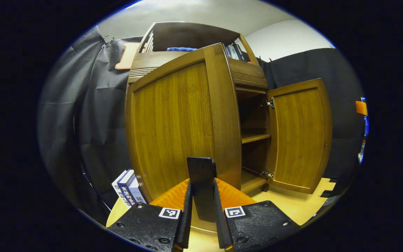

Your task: Open the right door of the double-door shoe cabinet with the right hand, and open the left door with the left hand.

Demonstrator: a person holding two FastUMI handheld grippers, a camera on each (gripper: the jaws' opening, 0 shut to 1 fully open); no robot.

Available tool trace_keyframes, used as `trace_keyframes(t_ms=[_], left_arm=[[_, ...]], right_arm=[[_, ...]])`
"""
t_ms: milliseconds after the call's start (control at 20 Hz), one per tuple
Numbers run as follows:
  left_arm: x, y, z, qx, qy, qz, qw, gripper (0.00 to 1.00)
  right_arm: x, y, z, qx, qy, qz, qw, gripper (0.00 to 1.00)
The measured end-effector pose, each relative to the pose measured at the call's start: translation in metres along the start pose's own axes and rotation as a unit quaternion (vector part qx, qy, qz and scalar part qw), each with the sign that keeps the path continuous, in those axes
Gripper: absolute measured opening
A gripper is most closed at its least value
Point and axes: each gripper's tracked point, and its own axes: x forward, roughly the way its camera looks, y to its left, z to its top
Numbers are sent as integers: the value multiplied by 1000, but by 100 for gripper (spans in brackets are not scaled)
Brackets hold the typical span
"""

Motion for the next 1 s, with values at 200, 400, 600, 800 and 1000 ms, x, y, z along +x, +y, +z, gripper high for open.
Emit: trace_keyframes(t_ms=[200, 400, 600, 800, 1000], left_arm=[[-15, 12, -1, -4, 0, 18, 1000, 32], [-29, 25, -2, 4, -1, 44, 999, 29], [-44, 43, -2, 1, 2, 63, 998, 33], [-56, 67, -3, 27, 7, 90, 996, 32], [-60, 103, 3, 35, -3, 124, 992, 21]], right_arm=[[4, 14, -5, -2, 2, 13, 1000, 97], [-1, 31, -8, 0, -1, 32, 999, 97], [5, 43, -2, -1, -11, 44, 999, 96], [8, 54, 6, 7, -35, 47, 998, 96], [12, 70, 1, 0, -33, 56, 998, 97]])
